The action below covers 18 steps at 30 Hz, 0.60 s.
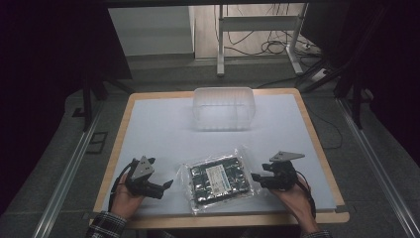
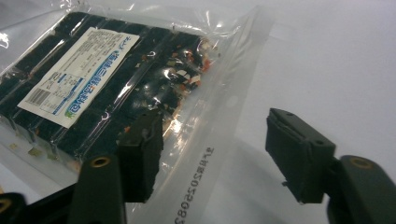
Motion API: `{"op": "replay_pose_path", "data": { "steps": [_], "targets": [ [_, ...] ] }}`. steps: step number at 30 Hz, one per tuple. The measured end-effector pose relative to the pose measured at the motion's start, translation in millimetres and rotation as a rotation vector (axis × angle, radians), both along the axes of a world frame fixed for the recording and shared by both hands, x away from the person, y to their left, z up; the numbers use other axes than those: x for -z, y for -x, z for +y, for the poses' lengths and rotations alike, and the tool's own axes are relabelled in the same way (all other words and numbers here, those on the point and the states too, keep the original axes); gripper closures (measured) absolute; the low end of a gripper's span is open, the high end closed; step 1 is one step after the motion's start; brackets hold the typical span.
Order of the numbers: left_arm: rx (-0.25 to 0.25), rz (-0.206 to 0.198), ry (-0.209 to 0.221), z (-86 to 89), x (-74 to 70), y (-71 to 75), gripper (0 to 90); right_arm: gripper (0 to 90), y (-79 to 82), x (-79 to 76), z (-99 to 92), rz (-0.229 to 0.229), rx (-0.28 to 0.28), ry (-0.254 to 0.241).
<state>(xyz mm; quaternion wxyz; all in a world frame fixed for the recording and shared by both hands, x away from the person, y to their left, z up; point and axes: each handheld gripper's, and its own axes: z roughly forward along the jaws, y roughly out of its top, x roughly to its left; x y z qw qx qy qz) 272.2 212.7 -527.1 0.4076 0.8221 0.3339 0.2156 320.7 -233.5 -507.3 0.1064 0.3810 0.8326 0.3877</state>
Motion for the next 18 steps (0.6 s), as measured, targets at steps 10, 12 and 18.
{"op": "replay_pose_path", "data": {
  "steps": [10, 12, 18],
  "targets": [
    [0.001, 0.000, -0.005, -0.3, 0.1, 0.0, 0.0, 56.8, -9.1, 5.3, 12.2, 0.042, -0.016, -0.017],
    [0.001, 0.000, -0.005, -0.3, 0.1, 0.0, 0.0, 58.5, -9.8, 5.9, 13.1, 0.044, -0.017, -0.017],
    [0.001, -0.001, -0.007, -0.4, 0.1, 0.0, 0.0, 67.4, -9.8, 10.9, 21.0, 0.059, -0.014, -0.005]
  ]
}}
